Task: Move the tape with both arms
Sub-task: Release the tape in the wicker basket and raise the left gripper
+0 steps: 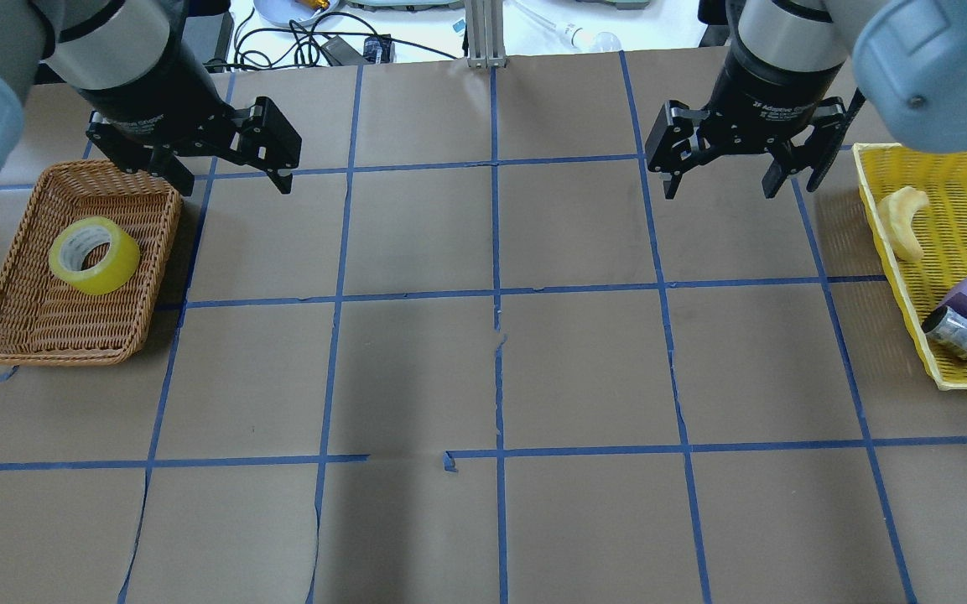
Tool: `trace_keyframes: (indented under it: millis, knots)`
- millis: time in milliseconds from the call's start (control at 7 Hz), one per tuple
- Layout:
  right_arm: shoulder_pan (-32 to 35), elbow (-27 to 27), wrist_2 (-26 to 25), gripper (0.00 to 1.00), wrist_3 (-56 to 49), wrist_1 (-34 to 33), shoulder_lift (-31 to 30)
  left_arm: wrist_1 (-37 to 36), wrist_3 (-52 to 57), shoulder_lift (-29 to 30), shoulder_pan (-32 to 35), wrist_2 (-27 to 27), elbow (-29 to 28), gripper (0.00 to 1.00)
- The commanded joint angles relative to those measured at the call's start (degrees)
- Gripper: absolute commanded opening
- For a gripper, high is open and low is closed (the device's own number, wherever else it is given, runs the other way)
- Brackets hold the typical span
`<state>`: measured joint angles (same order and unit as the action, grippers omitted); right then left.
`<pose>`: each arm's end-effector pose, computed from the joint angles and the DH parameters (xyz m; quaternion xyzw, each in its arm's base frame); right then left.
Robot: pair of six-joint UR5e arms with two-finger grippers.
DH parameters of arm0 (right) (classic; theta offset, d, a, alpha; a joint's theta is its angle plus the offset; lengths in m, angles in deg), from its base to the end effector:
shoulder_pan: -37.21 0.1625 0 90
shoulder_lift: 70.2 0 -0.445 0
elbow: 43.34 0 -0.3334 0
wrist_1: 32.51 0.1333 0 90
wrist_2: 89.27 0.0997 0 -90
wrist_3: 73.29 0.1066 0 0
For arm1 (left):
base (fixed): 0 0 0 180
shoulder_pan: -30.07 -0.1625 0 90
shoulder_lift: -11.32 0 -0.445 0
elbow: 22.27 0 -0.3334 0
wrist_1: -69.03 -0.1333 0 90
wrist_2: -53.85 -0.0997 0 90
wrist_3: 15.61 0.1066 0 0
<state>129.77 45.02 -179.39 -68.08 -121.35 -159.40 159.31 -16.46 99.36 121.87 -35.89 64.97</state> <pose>0.1525 -0.4323 0.5052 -0.0231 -0.9997 -0.0027 0.0012 -0.1471 -0.4203 0.5361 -0.0084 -0.9992 0.0387 0.0032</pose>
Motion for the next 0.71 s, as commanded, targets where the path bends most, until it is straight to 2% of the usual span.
trace_keyframes:
  millis: [0,571]
  knots:
    - [0.08,0.23,0.12,1.0,-0.03,0.15,-0.45,3.41,-0.29,0.47,-0.13,-0.36,-1.74,1.0]
    - [0.17,0.23,0.2,1.0,-0.03,0.15,-0.45,3.41,-0.2,0.03,-0.05,-0.36,-1.64,1.0]
